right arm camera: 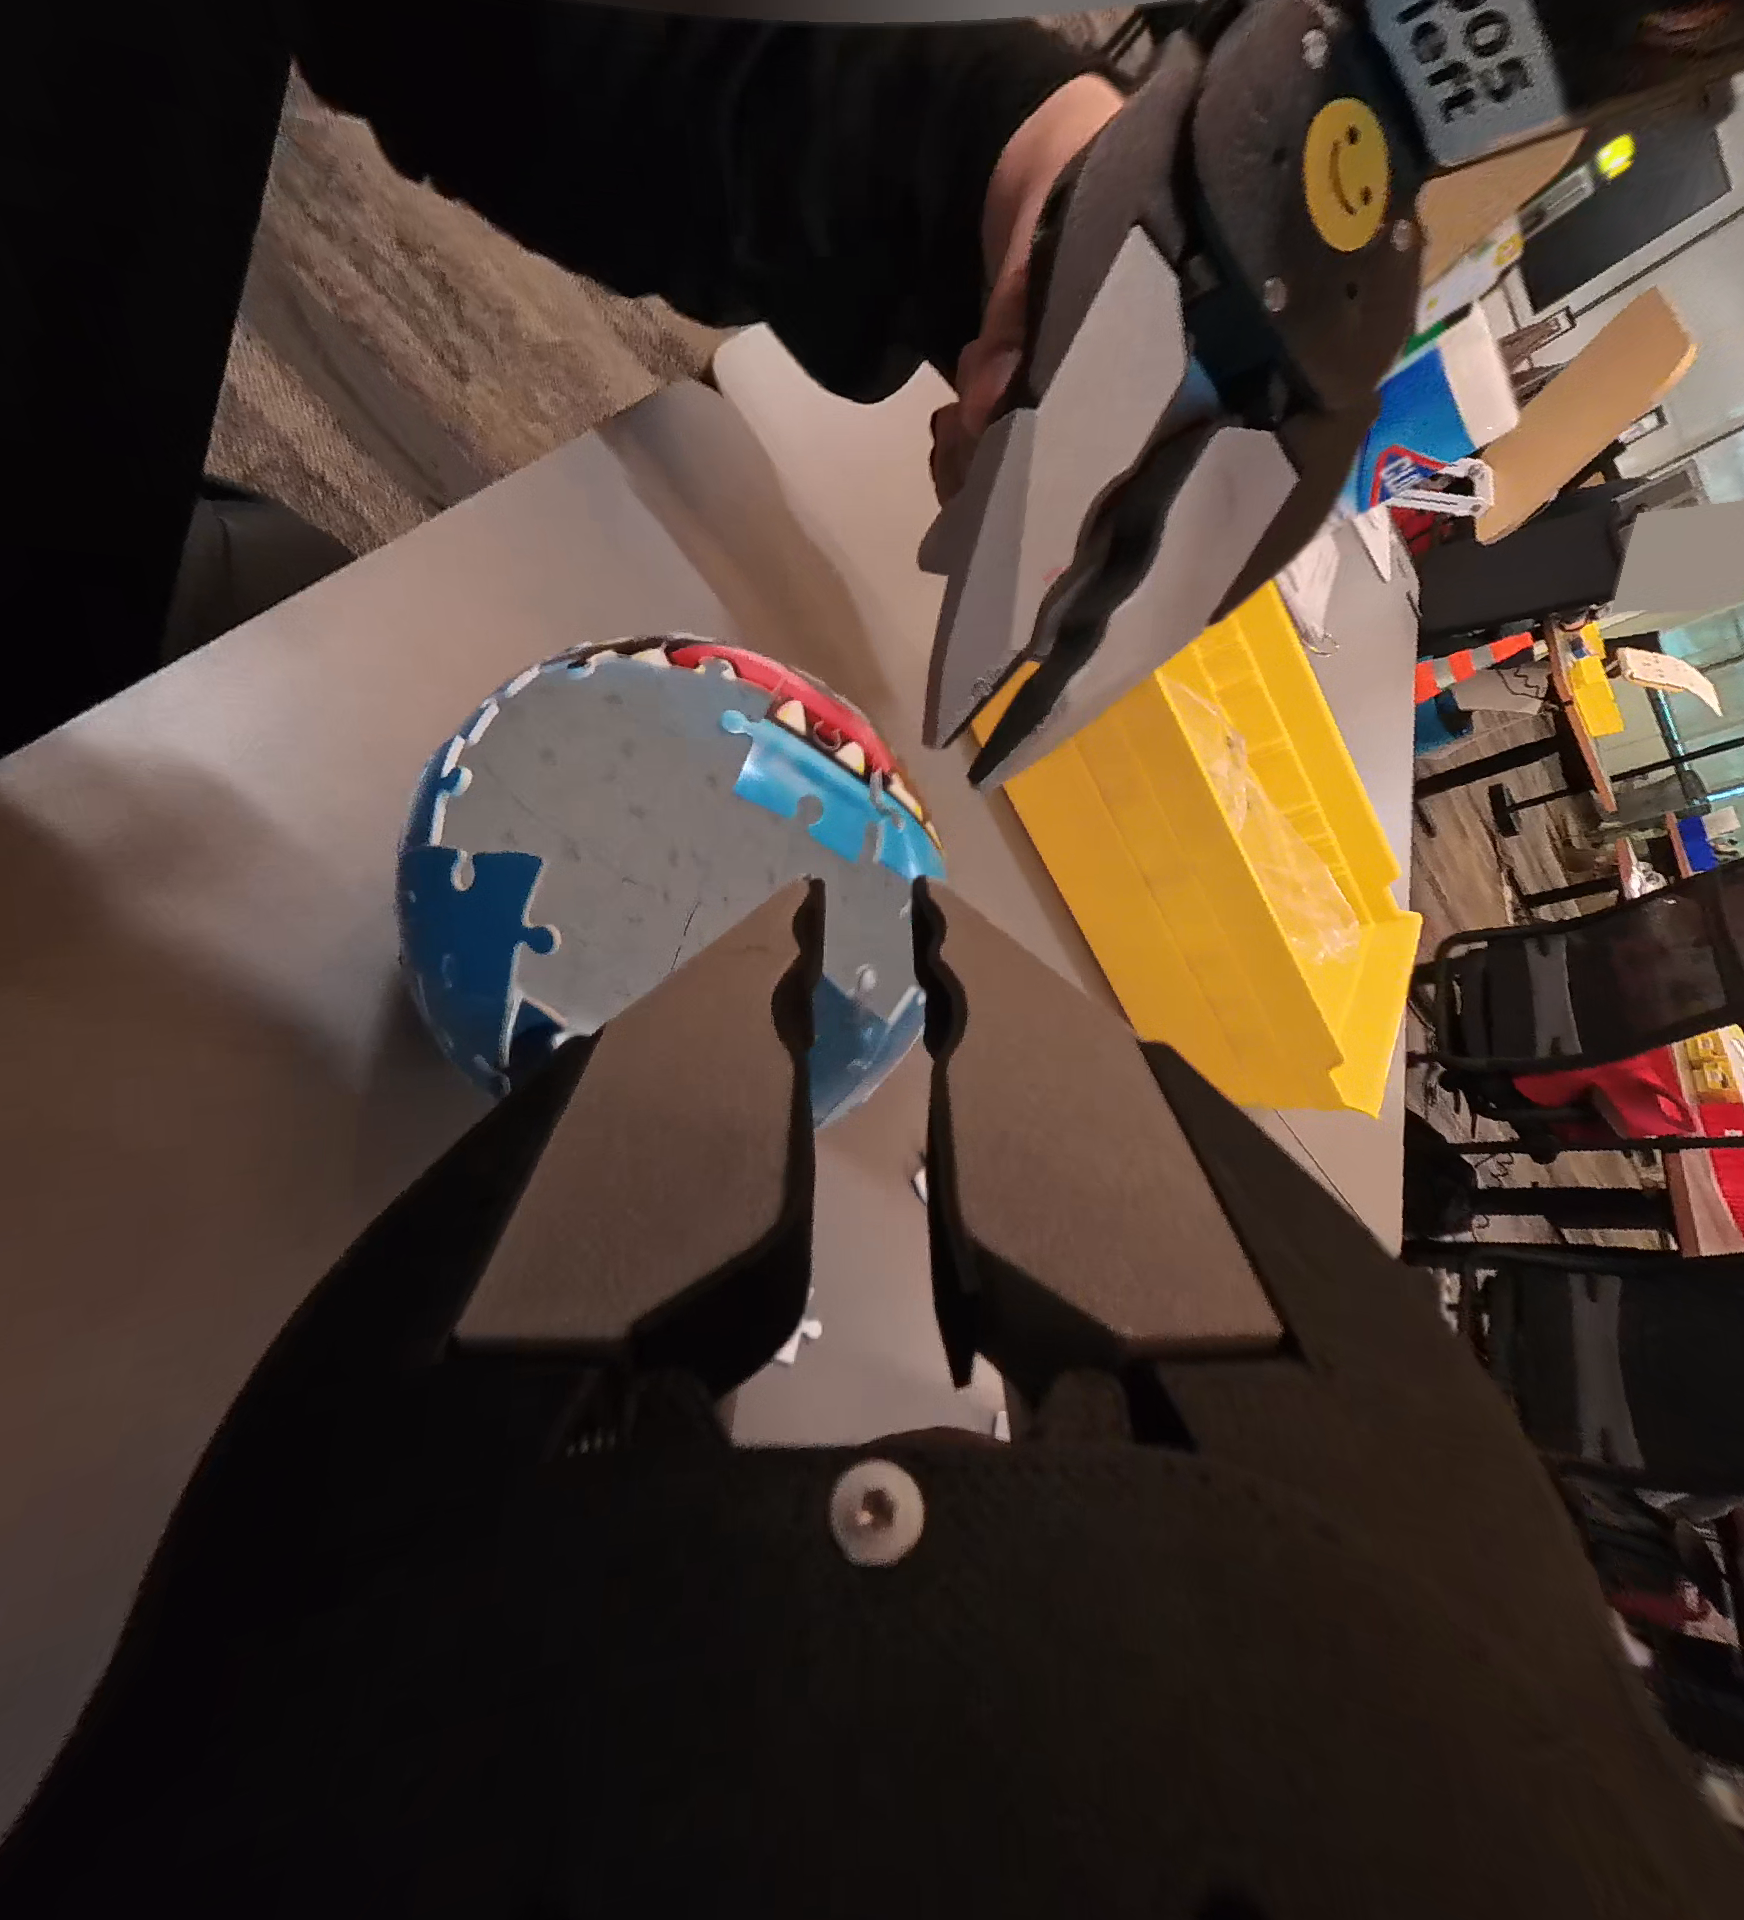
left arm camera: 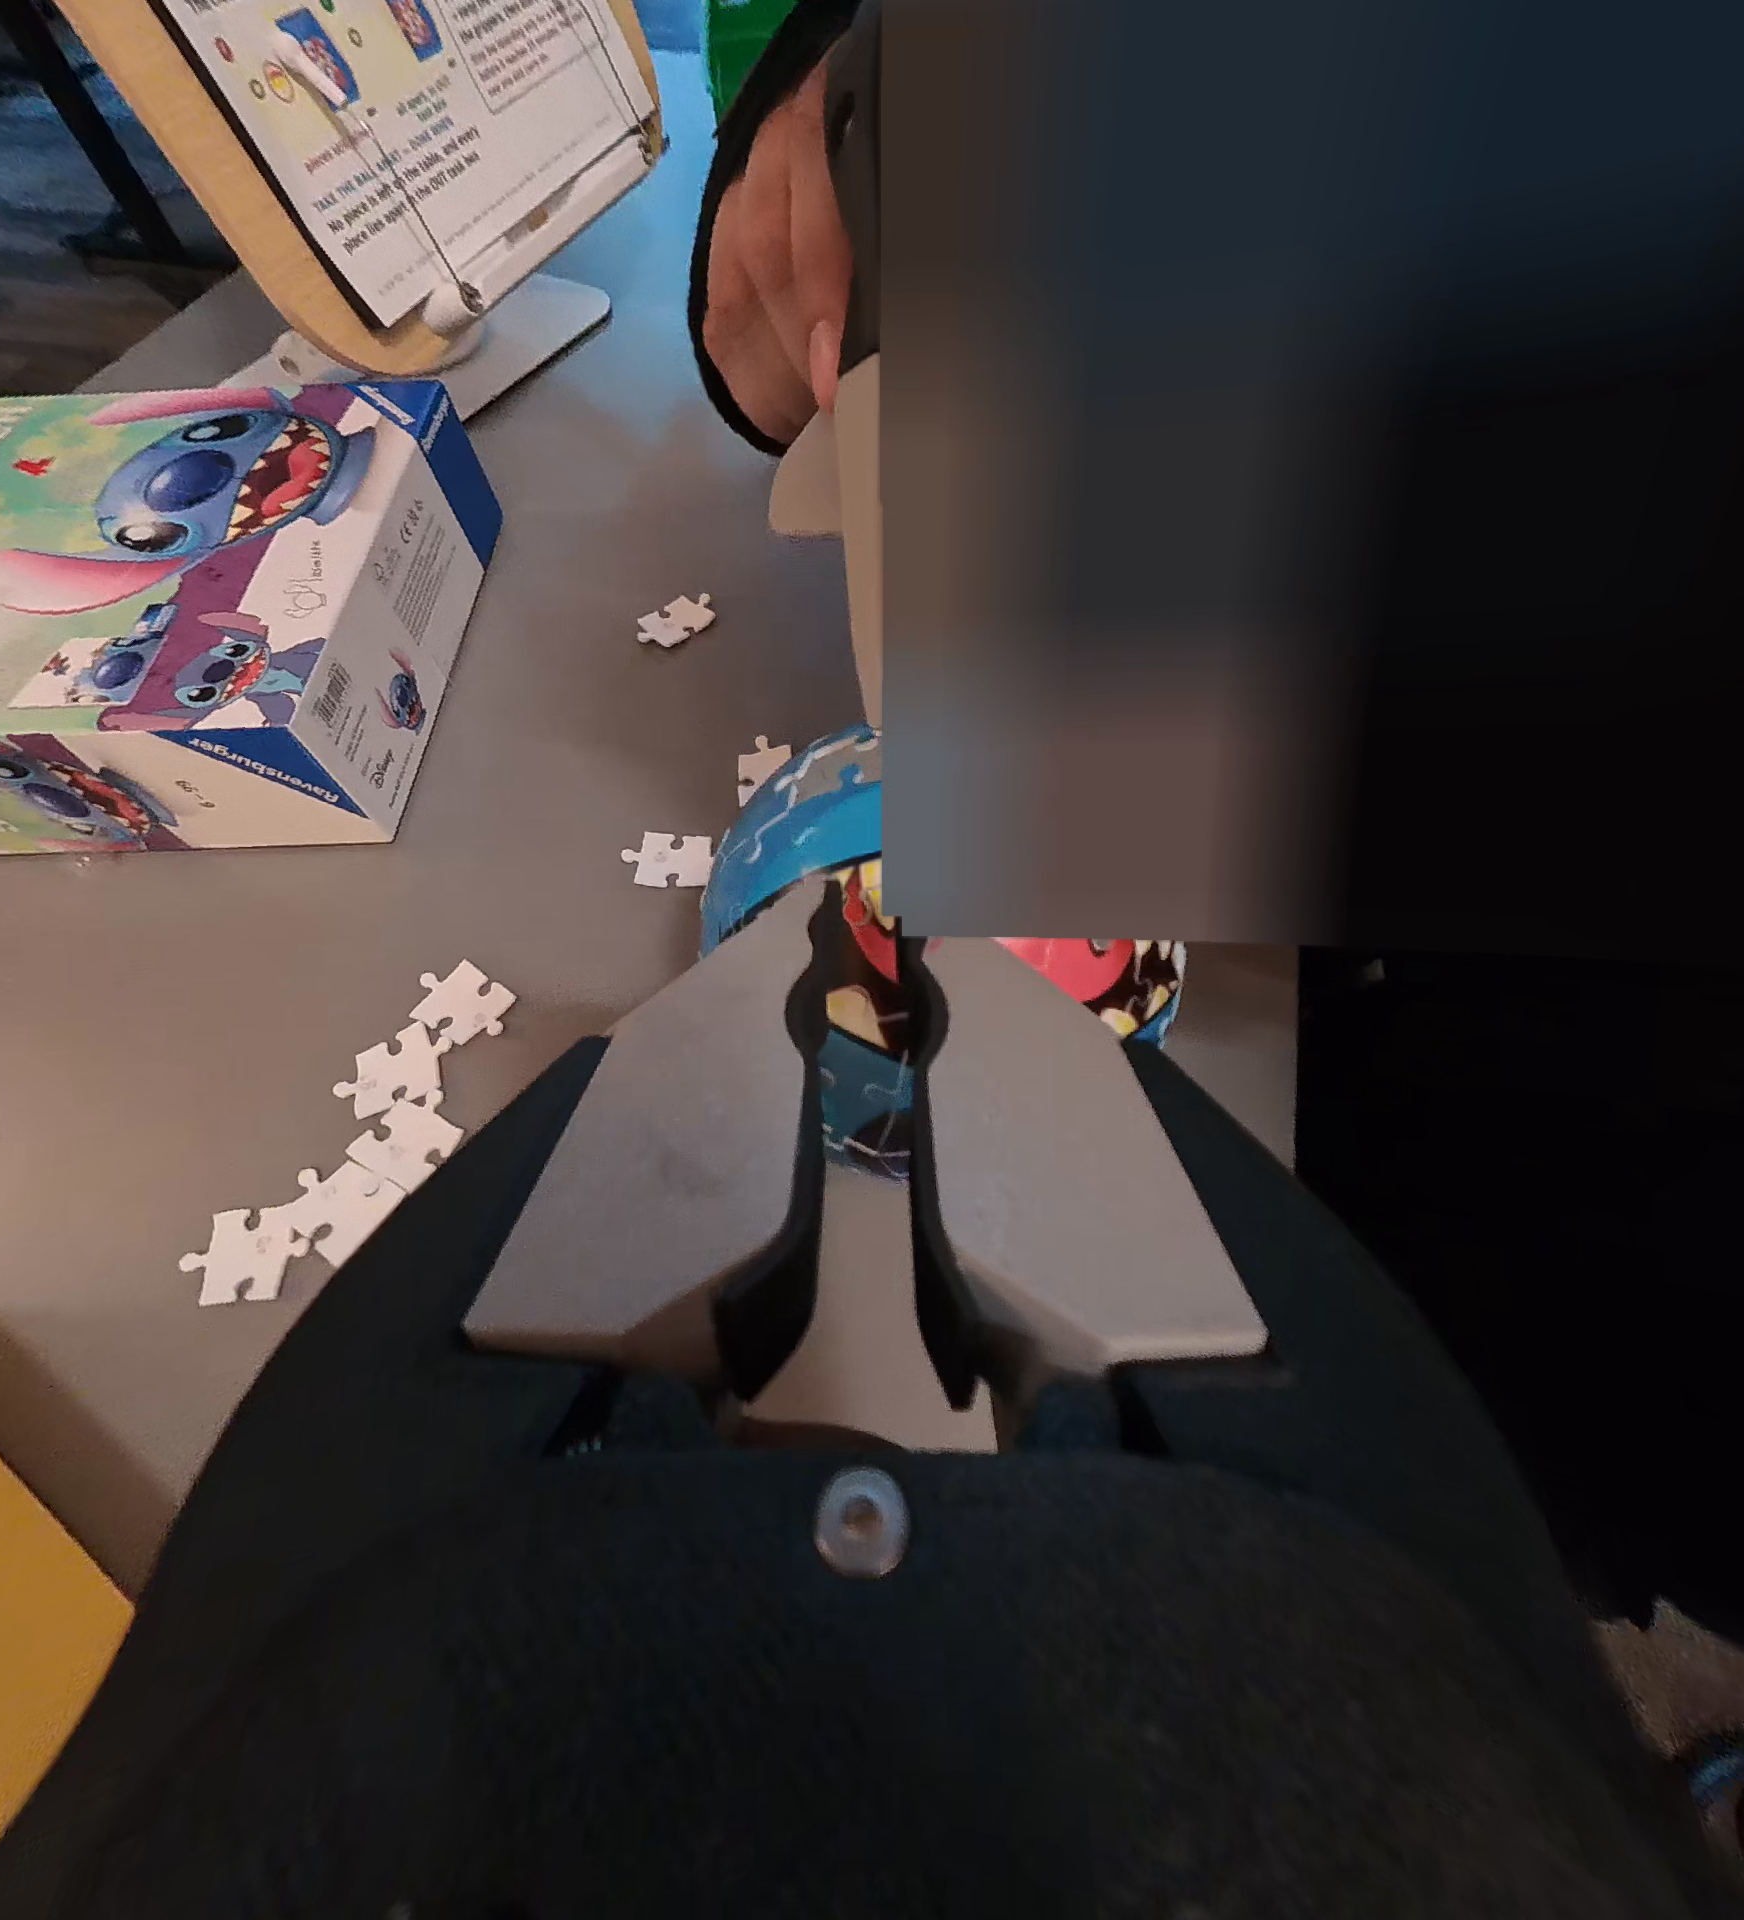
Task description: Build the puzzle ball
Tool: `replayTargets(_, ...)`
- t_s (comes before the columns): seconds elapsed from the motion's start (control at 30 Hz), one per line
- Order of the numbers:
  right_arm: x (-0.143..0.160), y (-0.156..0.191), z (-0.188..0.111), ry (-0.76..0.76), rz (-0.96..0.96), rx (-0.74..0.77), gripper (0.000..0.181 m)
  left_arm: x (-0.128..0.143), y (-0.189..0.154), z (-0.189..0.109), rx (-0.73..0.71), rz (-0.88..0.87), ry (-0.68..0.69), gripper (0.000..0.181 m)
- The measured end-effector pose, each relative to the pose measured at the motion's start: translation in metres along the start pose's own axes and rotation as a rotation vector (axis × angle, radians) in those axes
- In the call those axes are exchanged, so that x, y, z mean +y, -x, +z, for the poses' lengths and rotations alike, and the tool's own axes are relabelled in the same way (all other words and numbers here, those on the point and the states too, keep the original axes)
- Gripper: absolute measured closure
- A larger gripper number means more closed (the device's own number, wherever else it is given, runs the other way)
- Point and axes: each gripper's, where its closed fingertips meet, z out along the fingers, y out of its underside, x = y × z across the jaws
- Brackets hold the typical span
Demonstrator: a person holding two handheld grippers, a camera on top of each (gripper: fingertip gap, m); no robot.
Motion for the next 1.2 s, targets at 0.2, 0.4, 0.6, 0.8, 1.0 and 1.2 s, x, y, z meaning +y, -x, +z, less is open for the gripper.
replayTargets(0.2,0.005,-0.002,-0.003,0.003,0.024,0.042,0.168,0.006,-0.010,-0.011,-0.075,0.011,-0.071,0.168)
replayTargets(0.4,0.003,-0.015,-0.025,-0.101,0.154,0.128,0.171,0.018,-0.001,-0.035,-0.179,-0.156,-0.210,0.159)
replayTargets(0.6,0.030,-0.024,-0.041,-0.142,0.421,0.187,0.173,0.060,0.020,-0.057,-0.303,-0.396,-0.295,0.145)
replayTargets(0.8,0.081,-0.016,-0.044,-0.124,0.730,0.182,0.155,0.115,0.038,-0.073,-0.465,-0.567,-0.294,0.141)
replayTargets(1.0,0.135,0.015,-0.045,0.017,0.957,0.174,0.135,0.127,0.049,-0.086,-0.558,-0.673,-0.343,0.138)
replayTargets(1.2,0.132,-0.007,-0.094,-0.265,1.107,0.332,0.122,0.081,0.048,-0.111,-0.461,-0.703,-0.762,0.137)
